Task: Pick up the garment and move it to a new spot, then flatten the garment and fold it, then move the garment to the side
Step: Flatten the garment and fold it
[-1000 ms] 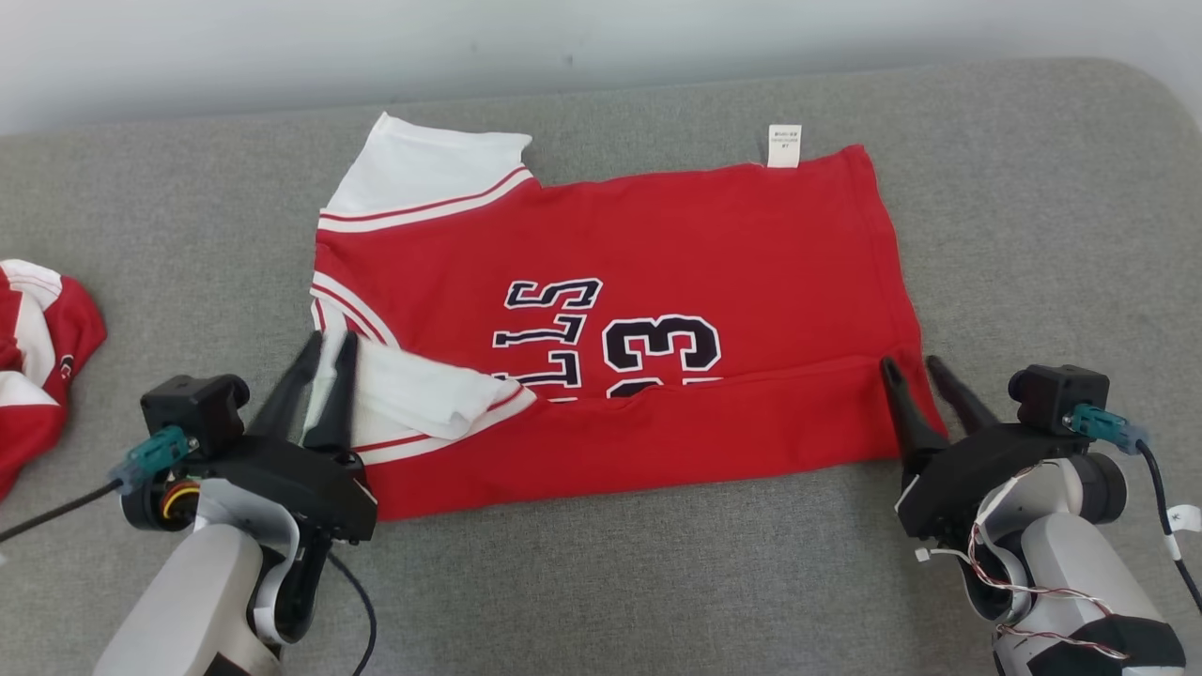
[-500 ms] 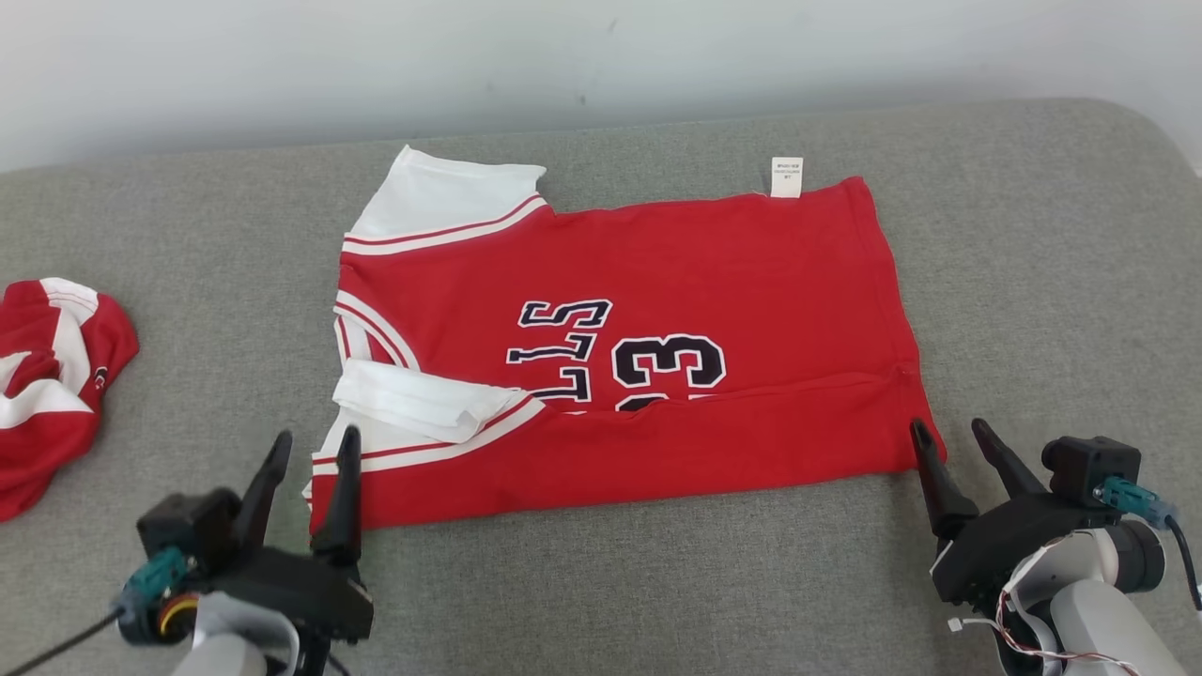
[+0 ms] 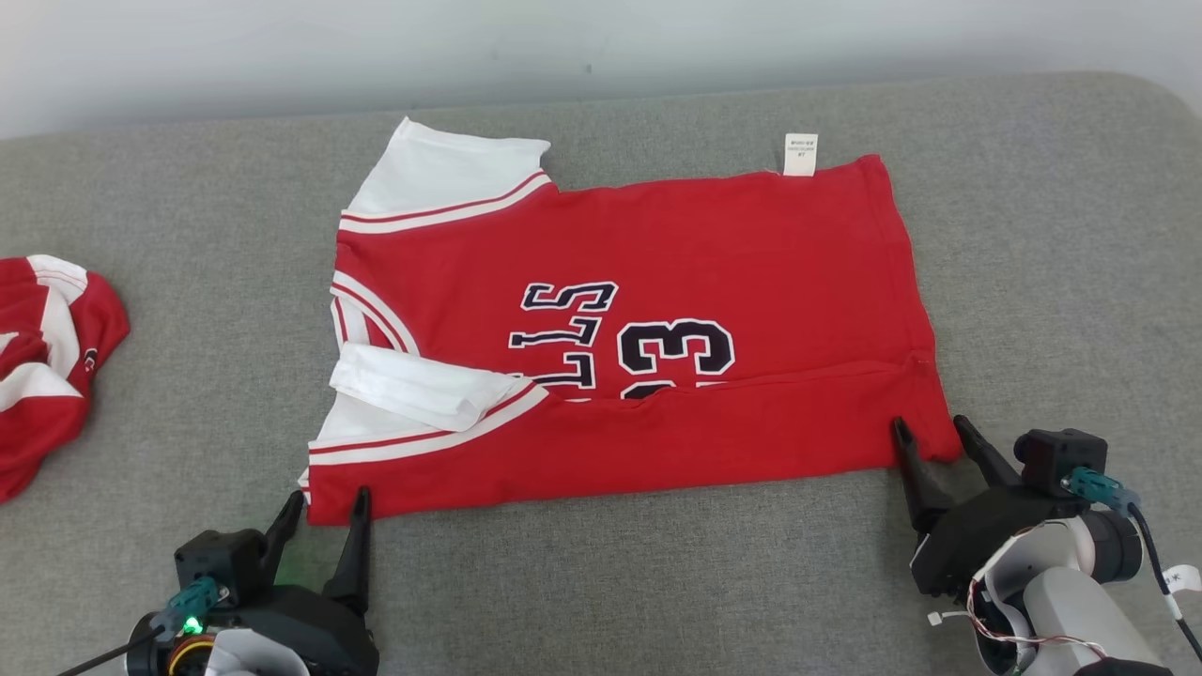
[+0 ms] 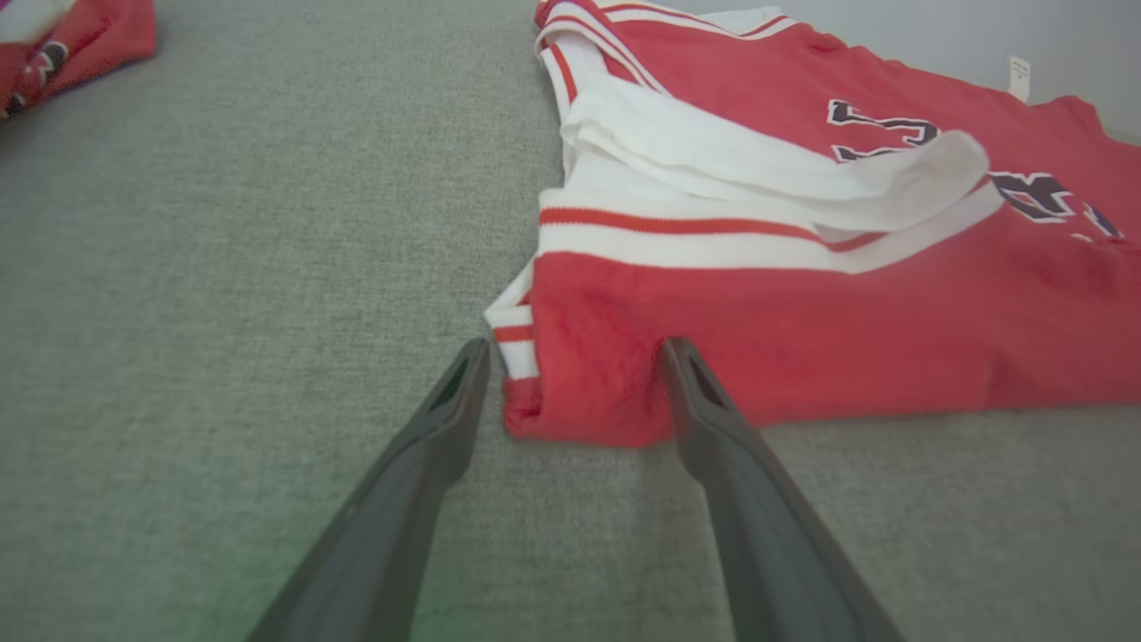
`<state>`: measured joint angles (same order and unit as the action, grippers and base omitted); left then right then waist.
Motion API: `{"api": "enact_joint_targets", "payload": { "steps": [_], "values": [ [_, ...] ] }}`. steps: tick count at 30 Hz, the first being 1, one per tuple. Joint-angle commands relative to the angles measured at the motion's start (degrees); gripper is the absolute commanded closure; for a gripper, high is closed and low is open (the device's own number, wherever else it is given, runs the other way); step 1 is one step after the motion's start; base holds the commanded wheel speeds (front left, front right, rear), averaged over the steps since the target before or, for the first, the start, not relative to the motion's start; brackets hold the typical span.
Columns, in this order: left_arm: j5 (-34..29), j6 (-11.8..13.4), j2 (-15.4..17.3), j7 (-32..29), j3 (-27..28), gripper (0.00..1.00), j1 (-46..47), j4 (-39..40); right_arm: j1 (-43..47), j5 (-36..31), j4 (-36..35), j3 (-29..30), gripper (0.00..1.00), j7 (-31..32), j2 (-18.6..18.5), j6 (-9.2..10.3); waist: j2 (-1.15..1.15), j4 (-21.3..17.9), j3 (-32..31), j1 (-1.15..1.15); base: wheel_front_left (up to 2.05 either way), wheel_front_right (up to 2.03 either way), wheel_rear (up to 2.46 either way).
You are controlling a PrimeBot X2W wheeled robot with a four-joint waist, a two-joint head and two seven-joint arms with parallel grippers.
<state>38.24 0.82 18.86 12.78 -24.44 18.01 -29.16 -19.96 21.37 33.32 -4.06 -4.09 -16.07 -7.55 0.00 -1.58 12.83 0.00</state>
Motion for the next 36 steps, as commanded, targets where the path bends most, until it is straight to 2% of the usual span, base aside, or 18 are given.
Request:
{"api": "enact_joint_targets", "payload": {
  "steps": [1,2,4,5,6,7,8,9,14,19,28,35,36],
  "values": [
    [0.2,-0.2,-0.6,0.2,0.2,0.0,1.0,-0.8,-0.7,-0.4,0.9,-0.3,0.0,-0.2,0.4,0.14,0.0,0.0,0.4,0.0,0.0,0.0,0.0],
    [0.2,-0.4,-0.9,0.2,-0.1,0.0,1.3,-1.4,-1.1,-0.6,1.8,-0.7,0.0,0.0,0.6,0.14,0.0,0.1,0.5,0.0,0.0,0.0,0.0],
    [0.5,-0.8,-1.5,-0.3,-0.5,0.0,1.6,-3.0,-1.6,-0.7,3.0,-1.0,0.77,-0.3,1.1,0.14,0.0,0.2,0.6,0.0,0.0,0.0,0.0],
    [0.5,-0.9,-1.6,-0.2,-0.6,0.0,1.9,-3.7,-1.7,-0.6,3.5,-1.1,1.0,-0.4,1.3,0.14,0.0,0.2,0.7,0.0,0.0,0.0,0.0],
    [0.6,-1.1,-1.8,-0.1,-0.6,0.52,2.2,-4.3,-1.9,-0.6,3.9,-1.3,1.0,-0.7,1.4,0.14,0.0,0.2,0.6,0.0,0.0,0.0,0.0],
    [0.5,-1.4,-2.0,-0.1,-0.8,0.95,2.4,-5.0,-1.9,-0.6,4.3,-1.5,1.0,-0.9,1.5,0.14,0.0,0.2,0.4,0.0,0.0,0.0,0.0],
    [0.5,-1.4,-2.0,-0.1,-0.8,0.95,2.4,-5.0,-1.9,-0.6,4.3,-1.5,1.0,-0.9,1.5,0.14,0.0,0.2,0.4,0.0,0.0,0.0,0.0],
    [0.4,-1.5,-2.1,0.0,-1.0,1.0,2.5,-5.6,-1.8,-0.5,4.6,-1.7,1.0,-1.3,1.5,0.15,0.0,0.3,0.2,0.0,0.0,0.0,0.0],
    [0.9,-2.2,-2.6,1.1,-0.7,1.0,1.5,-7.4,-0.1,0.7,5.1,-2.4,1.0,-3.2,1.0,0.14,0.0,0.6,-2.0,0.0,0.0,0.0,0.0],
    [1.4,-2.0,-2.7,1.9,0.4,1.0,-1.6,-5.3,3.2,2.0,2.9,-2.3,1.0,-4.0,0.5,0.14,0.0,1.0,-4.7,0.0,0.0,0.0,0.0],
    [2.7,1.0,-2.8,2.3,2.6,1.0,-11.4,3.3,13.5,1.7,-5.9,1.1,1.0,-1.7,0.6,0.15,0.0,1.1,-7.3,0.0,0.0,0.0,0.0],
    [1.5,2.9,-3.3,2.4,2.2,1.0,-17.2,8.0,20.9,0.0,-14.0,4.7,1.0,1.7,2.6,0.15,0.0,1.4,-7.4,0.0,0.0,0.0,0.0],
    [1.1,3.3,-3.3,2.4,2.0,0.59,-17.4,8.1,21.5,-0.4,-14.7,5.0,0.73,2.0,2.8,0.15,0.0,1.5,-7.4,0.0,0.0,0.0,0.0]
  ]
}}
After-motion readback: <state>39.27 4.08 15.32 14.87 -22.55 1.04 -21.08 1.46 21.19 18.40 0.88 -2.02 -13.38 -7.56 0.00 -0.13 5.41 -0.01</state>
